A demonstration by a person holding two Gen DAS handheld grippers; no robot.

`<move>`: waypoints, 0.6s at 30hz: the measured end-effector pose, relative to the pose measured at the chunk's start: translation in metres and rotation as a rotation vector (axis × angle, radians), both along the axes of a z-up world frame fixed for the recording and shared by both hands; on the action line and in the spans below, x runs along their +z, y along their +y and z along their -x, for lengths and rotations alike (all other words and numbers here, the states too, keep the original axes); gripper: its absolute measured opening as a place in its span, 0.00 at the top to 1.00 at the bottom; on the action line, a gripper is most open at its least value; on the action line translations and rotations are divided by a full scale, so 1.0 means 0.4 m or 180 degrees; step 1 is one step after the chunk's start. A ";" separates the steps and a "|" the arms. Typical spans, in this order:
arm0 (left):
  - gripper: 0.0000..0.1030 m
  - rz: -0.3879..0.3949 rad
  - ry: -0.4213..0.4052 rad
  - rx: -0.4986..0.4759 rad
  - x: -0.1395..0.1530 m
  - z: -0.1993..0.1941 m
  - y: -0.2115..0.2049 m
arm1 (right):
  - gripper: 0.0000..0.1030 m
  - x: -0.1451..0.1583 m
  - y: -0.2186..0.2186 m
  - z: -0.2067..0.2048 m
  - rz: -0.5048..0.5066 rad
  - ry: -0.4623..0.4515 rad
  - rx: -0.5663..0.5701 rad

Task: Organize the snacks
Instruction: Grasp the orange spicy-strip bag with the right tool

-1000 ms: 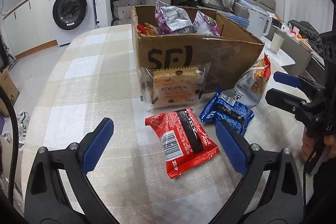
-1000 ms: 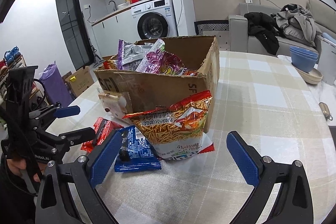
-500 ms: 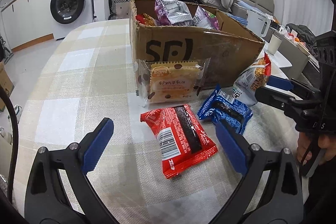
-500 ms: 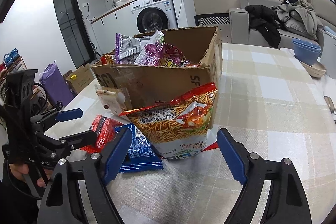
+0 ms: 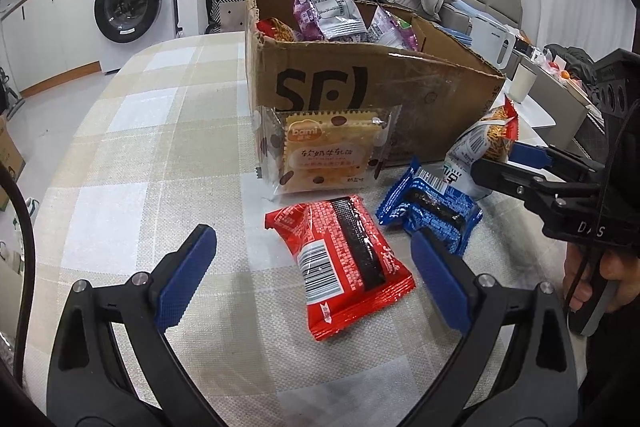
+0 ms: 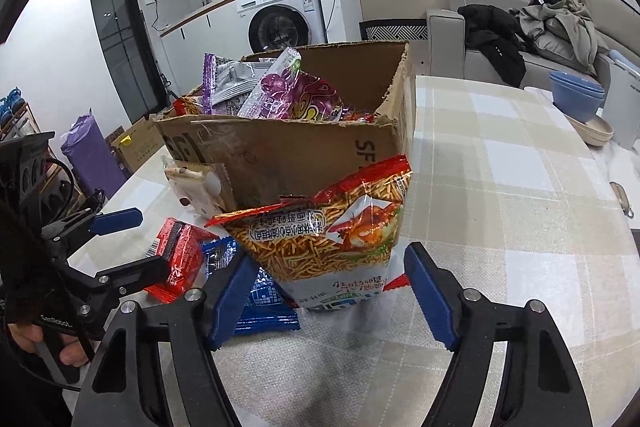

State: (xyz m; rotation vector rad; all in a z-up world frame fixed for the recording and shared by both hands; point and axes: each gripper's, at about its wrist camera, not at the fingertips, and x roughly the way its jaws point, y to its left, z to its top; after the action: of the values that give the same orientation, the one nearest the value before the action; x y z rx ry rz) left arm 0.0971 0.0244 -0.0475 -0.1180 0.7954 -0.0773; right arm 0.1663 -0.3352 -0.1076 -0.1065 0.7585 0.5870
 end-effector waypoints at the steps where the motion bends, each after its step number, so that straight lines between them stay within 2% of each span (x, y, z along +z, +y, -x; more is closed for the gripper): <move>1: 0.05 0.0011 0.0007 -0.0002 -0.001 -0.001 0.002 | 0.31 0.000 0.001 0.000 -0.0006 0.0002 0.0013; 2: 0.05 0.0016 0.0013 0.0001 -0.002 0.000 0.003 | 0.34 0.000 0.002 0.000 -0.0012 0.0003 0.0029; 3: 0.05 0.0022 0.0023 0.0001 -0.004 -0.002 0.004 | 0.41 0.001 0.001 0.003 -0.0027 -0.0004 0.0054; 8: 0.05 0.0034 0.0029 0.0009 -0.007 -0.004 0.010 | 0.50 0.009 -0.010 0.011 -0.0118 -0.0064 0.0077; 18: 0.05 0.0067 0.0077 -0.0005 -0.012 -0.008 0.014 | 0.53 0.049 -0.034 0.052 -0.0196 -0.0261 0.0070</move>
State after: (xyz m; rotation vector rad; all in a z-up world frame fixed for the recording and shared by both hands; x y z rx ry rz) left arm 0.1005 0.0300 -0.0522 -0.1384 0.8188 -0.0858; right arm 0.1453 -0.3489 -0.0882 -0.0817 0.6598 0.6229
